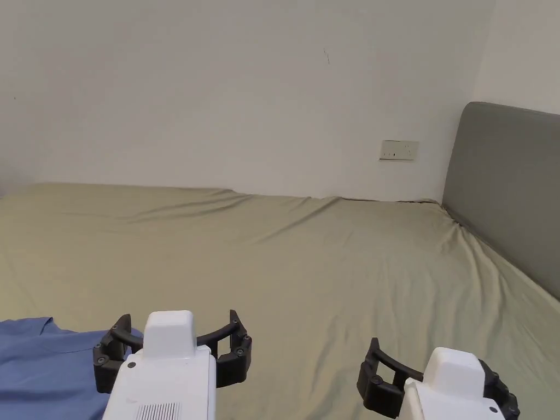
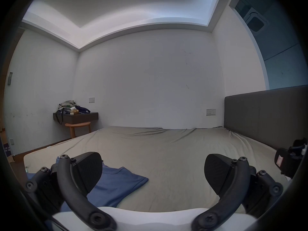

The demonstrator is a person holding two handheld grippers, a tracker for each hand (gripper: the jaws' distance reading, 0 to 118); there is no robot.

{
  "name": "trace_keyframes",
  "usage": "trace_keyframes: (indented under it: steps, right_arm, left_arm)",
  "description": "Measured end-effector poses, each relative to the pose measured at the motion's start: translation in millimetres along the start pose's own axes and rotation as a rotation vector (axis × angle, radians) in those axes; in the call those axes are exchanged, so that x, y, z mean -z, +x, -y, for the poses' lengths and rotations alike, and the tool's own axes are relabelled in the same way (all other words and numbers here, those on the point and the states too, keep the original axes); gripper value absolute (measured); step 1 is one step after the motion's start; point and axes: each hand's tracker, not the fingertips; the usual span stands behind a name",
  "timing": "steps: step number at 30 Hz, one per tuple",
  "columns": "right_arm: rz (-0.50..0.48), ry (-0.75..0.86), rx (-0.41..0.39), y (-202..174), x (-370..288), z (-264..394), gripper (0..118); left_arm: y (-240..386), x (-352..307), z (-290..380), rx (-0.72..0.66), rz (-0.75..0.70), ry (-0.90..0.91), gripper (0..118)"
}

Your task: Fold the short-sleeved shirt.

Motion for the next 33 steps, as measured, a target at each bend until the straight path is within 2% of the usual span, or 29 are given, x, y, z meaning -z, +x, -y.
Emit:
trace_keyframes:
  steps: [2, 6, 8, 9, 10, 11, 12, 14, 16, 17, 18, 20, 22, 25, 27, 28, 29, 30, 31, 33]
  right_arm:
    - [0.03, 0.044, -0.071, -2.9, -1.0, -0.4, 118]
    - [0.019, 0.056, -0.094, -4.4, -1.4, -3.5, 118]
    - [0.026, 0.056, -0.135, -7.4, 1.2, -7.5, 118]
    - [0.032, 0.058, -0.204, -10.9, 2.7, -10.6, 118]
    - [0.046, 0.074, -0.316, -17.1, 3.5, -12.1, 118]
    - [0.062, 0.112, -0.464, -25.3, 2.0, -14.2, 118]
    - [0.091, 0.143, -0.629, -34.6, 0.7, -14.8, 118]
    - [0.132, 0.229, -1.007, -53.8, -1.0, -7.9, 118]
    - [0.157, 0.322, -1.379, -64.2, 0.7, 6.1, 118]
    - [0.167, 0.343, -1.502, -67.8, 2.1, 12.1, 118]
    - [0.181, 0.364, -1.547, -69.3, -0.3, 14.2, 118]
    - [0.108, 0.341, -1.345, -67.6, -1.2, 8.7, 118]
    - [0.013, 0.208, -1.059, -58.5, 0.8, -5.9, 118]
    - [-0.149, 0.06, -0.472, -26.8, 0.4, -27.8, 118]
    - [-0.211, -0.003, -0.139, -2.6, 15.6, -22.9, 118]
    - [-0.243, -0.01, -0.006, 8.2, 19.0, -20.2, 118]
    - [-0.257, -0.012, 0.095, 15.9, 21.3, -16.3, 118]
    - [-0.255, -0.001, 0.106, 15.5, 11.7, -15.6, 118]
    - [-0.24, 0.004, 0.106, 16.9, 11.0, -12.1, 118]
    - [-0.179, 0.004, 0.04, 13.9, 9.3, -7.5, 118]
  left_arm:
    - [-0.1, 4.9, 3.8, -0.005, 0.008, -0.008, 118]
    - [3.7, 10.2, 7.5, 0.011, 0.02, -0.021, 118]
    - [-2.3, 10.8, 5.2, -0.091, 0.064, -0.026, 118]
    - [-10.9, 12.4, 5.8, -0.225, 0.109, -0.041, 118]
    - [-26.6, 15.8, 5.3, -0.424, 0.176, -0.07, 118]
    - [-42.5, 21.1, 7.5, -0.647, 0.234, -0.112, 118]
    - [-57.4, 27.2, 12.8, -0.841, 0.269, -0.153, 118]
    - [-85.2, 38.4, 31.8, -1.222, 0.347, -0.226, 118]
    - [-100.8, 45.8, 56.9, -1.453, 0.387, -0.255, 118]
    - [-105.3, 44.4, 64.0, -1.487, 0.354, -0.255, 118]
    - [-106.9, 42.8, 66.3, -1.451, 0.303, -0.246, 118]
    - [-106.7, 40.3, 60.7, -1.266, 0.215, -0.24, 118]
    - [-89.8, 29.0, 40.4, -0.973, 0.123, -0.229, 118]
    - [-60.7, 33.8, 16.8, -0.413, 0.003, -0.17, 118]
    - [-36.6, 29.0, 8.3, -0.069, -0.067, -0.102, 118]
    - [-26.5, 25.8, 7.9, 0.055, -0.093, -0.057, 118]
    - [-14.9, 18.1, 3.9, 0.131, -0.099, -0.019, 118]
    - [-10.3, 14.9, 4.4, 0.168, -0.103, 0.017, 118]
    - [-8.6, 12.5, 4.8, 0.139, -0.091, 0.038, 118]
    - [-11.2, 14.0, 3.4, 0.027, -0.06, 0.01, 118]
